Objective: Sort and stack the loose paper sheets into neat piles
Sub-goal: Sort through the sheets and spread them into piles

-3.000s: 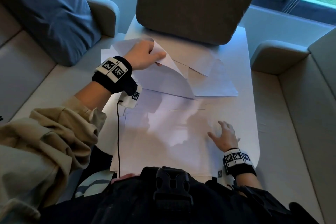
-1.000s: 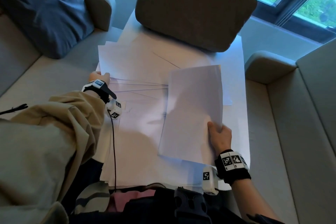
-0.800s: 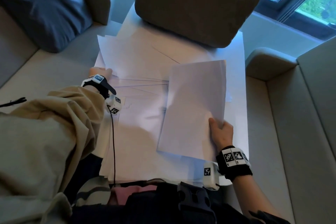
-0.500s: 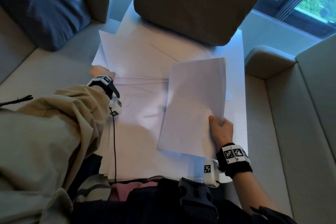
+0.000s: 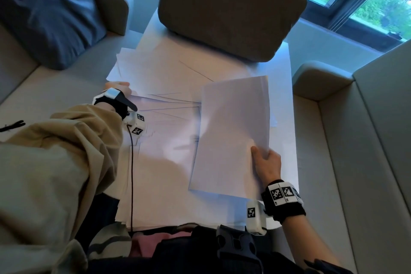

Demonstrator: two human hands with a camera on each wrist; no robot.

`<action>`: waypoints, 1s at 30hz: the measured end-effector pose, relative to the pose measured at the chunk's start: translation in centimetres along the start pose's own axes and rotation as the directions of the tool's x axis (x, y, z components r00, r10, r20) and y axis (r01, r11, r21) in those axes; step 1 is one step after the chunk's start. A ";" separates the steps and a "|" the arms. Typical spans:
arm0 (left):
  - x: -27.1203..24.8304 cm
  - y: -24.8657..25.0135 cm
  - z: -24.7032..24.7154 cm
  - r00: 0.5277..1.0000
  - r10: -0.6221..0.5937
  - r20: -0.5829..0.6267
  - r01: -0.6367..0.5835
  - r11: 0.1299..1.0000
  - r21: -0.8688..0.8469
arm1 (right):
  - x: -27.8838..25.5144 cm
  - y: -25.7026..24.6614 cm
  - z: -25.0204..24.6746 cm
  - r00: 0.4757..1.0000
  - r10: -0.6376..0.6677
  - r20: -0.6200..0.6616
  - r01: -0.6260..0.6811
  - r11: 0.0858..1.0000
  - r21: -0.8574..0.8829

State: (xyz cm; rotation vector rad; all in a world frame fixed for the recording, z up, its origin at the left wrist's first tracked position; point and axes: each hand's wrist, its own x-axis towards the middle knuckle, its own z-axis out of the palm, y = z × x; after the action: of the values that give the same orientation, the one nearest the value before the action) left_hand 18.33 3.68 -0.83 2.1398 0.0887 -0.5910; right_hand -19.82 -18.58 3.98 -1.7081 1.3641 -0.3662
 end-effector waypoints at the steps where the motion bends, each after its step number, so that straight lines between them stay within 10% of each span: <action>1: -0.3 0.3 -0.1 1.000 0.017 -0.017 -0.017 1.000 -0.006 | 0.0 -0.1 -0.1 1.000 -0.010 -0.004 0.010 1.000 -0.003; 15: -8.3 11.3 0.1 0.831 0.548 -0.089 -0.551 0.835 0.000 | 0.3 -3.2 0.3 0.990 -0.101 -0.093 0.113 0.985 0.131; 23: -13.5 14.3 1.0 0.736 0.676 0.046 -0.663 0.732 -0.156 | 0.9 -8.7 -0.2 0.837 -0.436 -0.329 0.479 0.876 0.057; 26: -15.2 14.9 1.2 0.705 0.705 0.076 -0.671 0.698 -0.249 | 0.5 -10.1 0.3 0.749 -0.599 -0.282 0.618 0.786 -0.028; 30: -17.4 15.7 1.4 0.663 0.742 0.104 -0.666 0.647 -0.371 | 0.2 -10.7 1.7 0.757 -0.653 -0.022 0.653 0.756 0.054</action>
State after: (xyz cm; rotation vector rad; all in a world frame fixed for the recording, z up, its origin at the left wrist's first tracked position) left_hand 6.74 -4.24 17.93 1.5872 -0.7438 -0.3262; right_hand -11.84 -18.03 11.35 -2.0998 0.6925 -0.7913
